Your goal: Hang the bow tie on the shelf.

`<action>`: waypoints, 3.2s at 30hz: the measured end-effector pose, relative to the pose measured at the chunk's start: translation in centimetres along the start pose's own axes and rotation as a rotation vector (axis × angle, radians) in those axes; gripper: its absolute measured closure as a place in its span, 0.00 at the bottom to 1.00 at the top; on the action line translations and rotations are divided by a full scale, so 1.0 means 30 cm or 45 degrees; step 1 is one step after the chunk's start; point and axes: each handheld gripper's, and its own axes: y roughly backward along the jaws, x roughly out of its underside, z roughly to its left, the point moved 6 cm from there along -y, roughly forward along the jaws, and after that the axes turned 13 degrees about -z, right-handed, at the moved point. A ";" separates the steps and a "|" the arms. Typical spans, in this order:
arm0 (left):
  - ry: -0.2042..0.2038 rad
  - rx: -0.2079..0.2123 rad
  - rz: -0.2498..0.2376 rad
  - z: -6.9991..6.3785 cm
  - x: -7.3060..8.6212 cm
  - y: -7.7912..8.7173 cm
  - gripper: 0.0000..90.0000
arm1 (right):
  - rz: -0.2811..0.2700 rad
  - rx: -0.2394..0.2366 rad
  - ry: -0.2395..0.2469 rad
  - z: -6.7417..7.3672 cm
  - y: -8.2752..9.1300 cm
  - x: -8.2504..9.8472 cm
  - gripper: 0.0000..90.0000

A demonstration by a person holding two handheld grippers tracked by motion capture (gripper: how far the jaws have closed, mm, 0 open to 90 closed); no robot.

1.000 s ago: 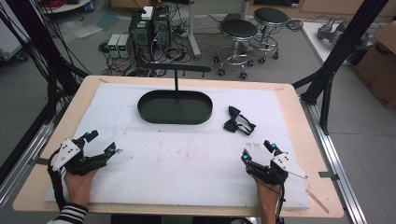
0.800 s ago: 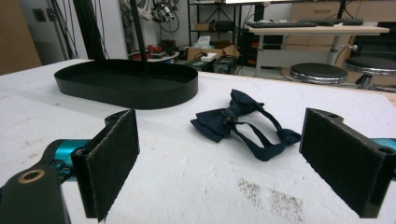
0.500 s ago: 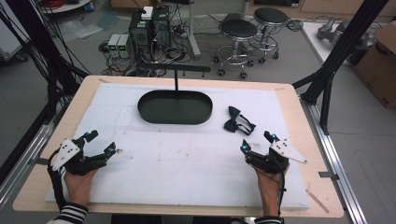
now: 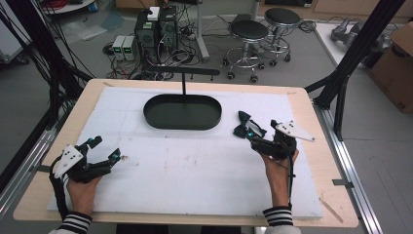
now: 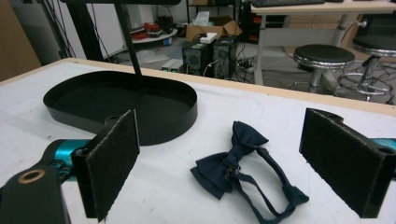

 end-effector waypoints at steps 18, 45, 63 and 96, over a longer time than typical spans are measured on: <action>0.008 -0.010 -0.001 0.003 0.000 0.000 0.17 | 0.269 -0.084 -0.040 0.043 -0.210 -0.073 0.16; 0.009 -0.008 -0.003 0.002 0.000 0.000 0.17 | 0.648 0.030 -0.126 -0.013 -0.372 0.024 0.22; 0.005 -0.005 -0.008 0.001 -0.001 0.002 0.17 | 0.725 0.017 -0.270 -0.037 -0.389 0.144 0.22; 0.010 -0.004 -0.012 0.002 -0.001 0.002 0.17 | 0.807 0.145 -0.256 -0.069 -0.437 0.254 0.44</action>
